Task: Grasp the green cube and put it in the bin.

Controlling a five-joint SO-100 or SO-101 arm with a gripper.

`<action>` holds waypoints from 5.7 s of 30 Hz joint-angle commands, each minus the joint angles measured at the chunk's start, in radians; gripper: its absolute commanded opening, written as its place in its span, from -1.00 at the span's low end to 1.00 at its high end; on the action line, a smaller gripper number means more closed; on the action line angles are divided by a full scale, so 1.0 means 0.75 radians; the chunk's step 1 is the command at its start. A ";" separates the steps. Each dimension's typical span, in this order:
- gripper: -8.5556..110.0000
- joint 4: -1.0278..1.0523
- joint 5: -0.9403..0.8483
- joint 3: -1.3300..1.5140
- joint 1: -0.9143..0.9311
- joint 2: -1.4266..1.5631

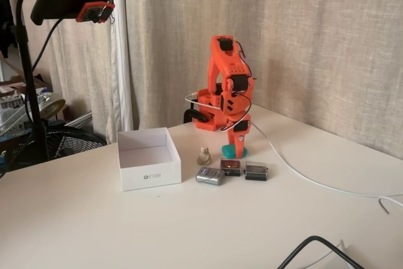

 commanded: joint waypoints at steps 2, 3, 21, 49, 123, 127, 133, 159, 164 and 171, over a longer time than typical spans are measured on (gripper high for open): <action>-0.66 -0.016 -0.006 -0.053 0.016 -0.006; -0.66 0.010 -0.006 -0.072 0.018 -0.006; -0.66 0.389 -0.010 -0.992 0.235 -0.100; 0.15 0.297 -0.014 -1.182 0.984 -0.385; -1.00 0.053 -0.004 1.154 -0.755 2.311; -1.00 0.053 -0.002 1.154 -0.755 2.311; -1.00 0.053 -0.002 1.154 -0.755 2.311; -1.00 0.055 0.000 1.154 -0.755 2.311; -1.00 0.055 0.000 1.154 -0.755 2.311; -1.00 0.055 0.000 1.154 -0.755 2.311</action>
